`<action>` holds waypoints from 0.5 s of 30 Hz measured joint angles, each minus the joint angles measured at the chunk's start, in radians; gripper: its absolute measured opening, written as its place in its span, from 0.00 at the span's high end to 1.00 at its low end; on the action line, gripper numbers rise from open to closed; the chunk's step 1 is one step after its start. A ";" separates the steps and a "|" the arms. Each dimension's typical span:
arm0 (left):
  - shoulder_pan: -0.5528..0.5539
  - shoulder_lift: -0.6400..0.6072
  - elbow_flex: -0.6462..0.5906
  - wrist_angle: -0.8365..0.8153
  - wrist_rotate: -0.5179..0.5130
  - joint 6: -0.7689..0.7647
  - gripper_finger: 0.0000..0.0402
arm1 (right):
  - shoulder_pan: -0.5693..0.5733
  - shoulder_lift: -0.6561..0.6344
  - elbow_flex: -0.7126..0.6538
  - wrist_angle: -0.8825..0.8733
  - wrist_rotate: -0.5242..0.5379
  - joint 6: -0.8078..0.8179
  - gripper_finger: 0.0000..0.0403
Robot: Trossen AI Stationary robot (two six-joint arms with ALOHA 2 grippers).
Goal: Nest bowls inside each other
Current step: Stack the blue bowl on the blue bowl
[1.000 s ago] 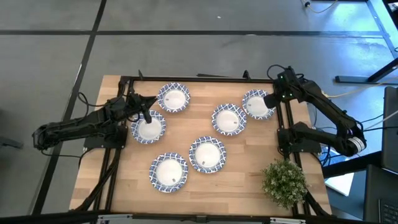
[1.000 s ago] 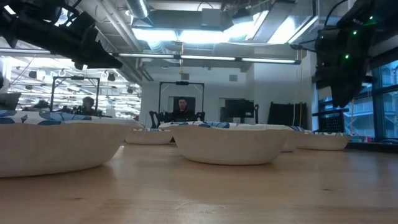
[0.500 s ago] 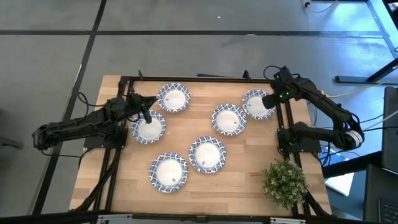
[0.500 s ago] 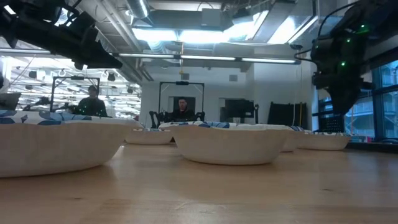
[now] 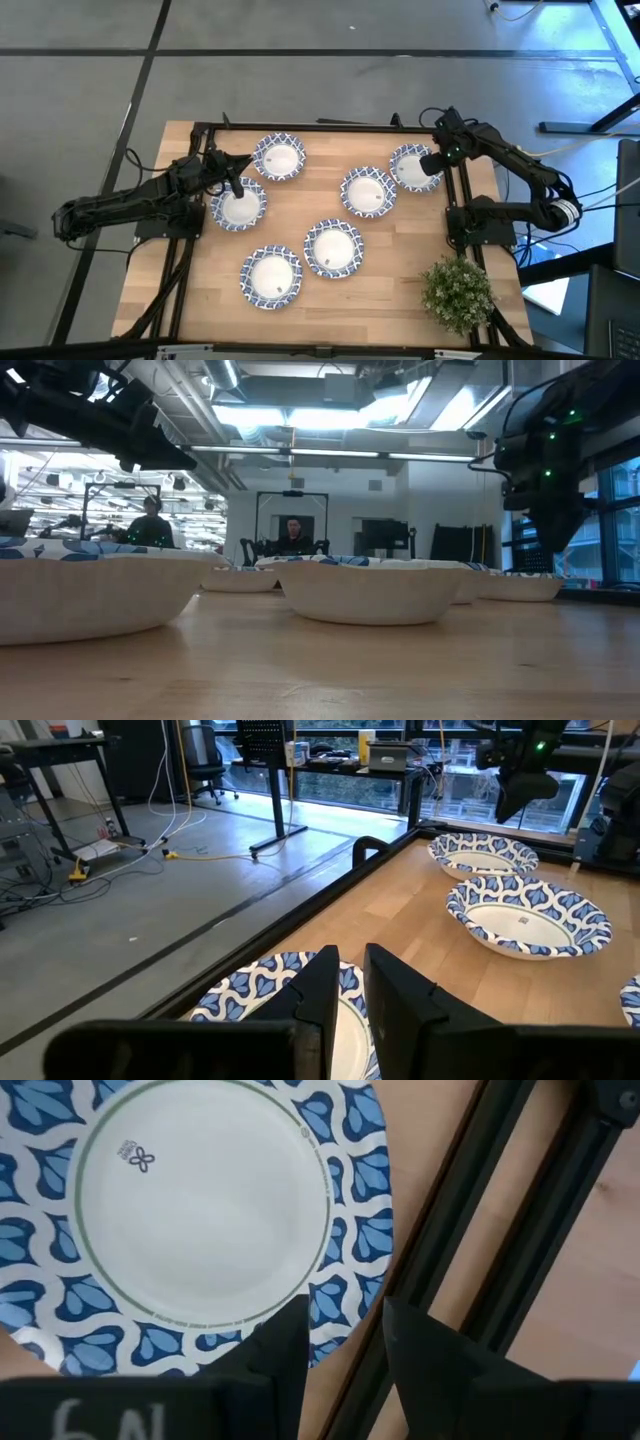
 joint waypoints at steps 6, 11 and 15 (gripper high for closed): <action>0.000 0.000 0.000 0.000 0.000 0.000 0.88 | 0.000 0.017 0.000 -0.004 0.016 0.017 0.67; 0.000 0.000 0.000 0.001 0.000 0.000 0.88 | -0.001 0.032 0.001 -0.016 0.087 0.042 0.67; 0.000 0.000 0.000 0.001 0.000 0.000 0.88 | 0.000 0.033 0.001 -0.014 0.070 0.031 0.67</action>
